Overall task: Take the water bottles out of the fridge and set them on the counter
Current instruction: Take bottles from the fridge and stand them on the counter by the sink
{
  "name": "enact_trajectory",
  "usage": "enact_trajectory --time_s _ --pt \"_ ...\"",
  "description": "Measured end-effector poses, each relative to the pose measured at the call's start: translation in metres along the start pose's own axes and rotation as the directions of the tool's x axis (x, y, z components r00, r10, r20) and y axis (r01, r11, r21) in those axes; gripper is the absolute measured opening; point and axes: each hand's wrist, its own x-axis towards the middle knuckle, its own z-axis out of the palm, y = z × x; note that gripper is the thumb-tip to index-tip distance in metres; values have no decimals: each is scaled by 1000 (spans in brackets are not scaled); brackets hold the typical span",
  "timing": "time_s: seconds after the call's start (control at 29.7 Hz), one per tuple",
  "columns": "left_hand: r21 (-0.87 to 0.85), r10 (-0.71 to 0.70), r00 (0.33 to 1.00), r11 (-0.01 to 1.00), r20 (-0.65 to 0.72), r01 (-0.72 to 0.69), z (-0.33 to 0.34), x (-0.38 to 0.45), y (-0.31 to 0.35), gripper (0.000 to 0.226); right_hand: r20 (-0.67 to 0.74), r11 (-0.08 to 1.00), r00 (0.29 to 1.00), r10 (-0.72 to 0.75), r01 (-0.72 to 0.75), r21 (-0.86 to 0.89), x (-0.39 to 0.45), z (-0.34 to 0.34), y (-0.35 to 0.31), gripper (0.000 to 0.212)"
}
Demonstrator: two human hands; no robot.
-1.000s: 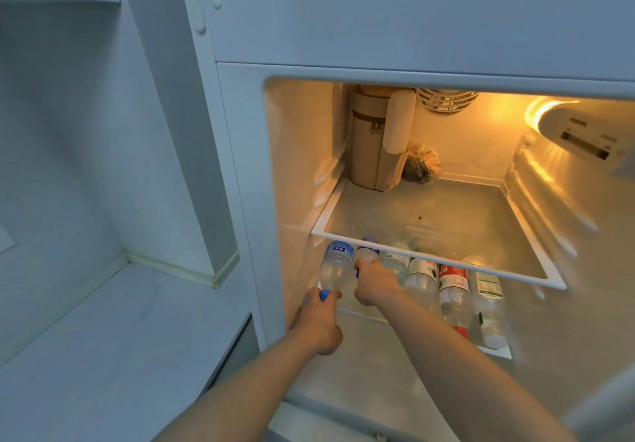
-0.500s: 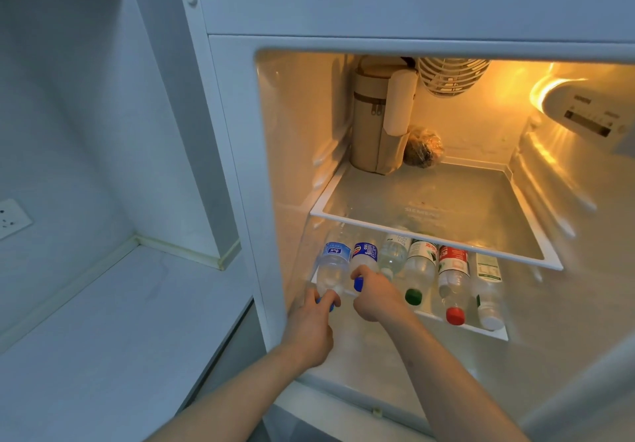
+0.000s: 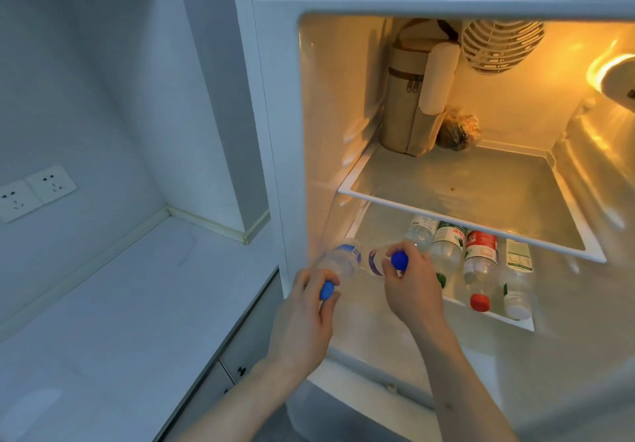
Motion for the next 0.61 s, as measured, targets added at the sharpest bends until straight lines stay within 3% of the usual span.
enact_trajectory --time_s 0.13,0.37,0.61 --pt "50 -33 996 998 -80 37 -42 -17 1 15 62 997 995 -81 82 -11 -21 -4 -7 15" --pt "96 -191 981 978 27 187 -90 -101 -21 12 352 980 928 -126 172 -103 -73 3 -23 9" --pt "162 -367 929 915 -44 370 -162 -225 -38 11 620 954 762 -185 291 -73 -168 33 -58 3"
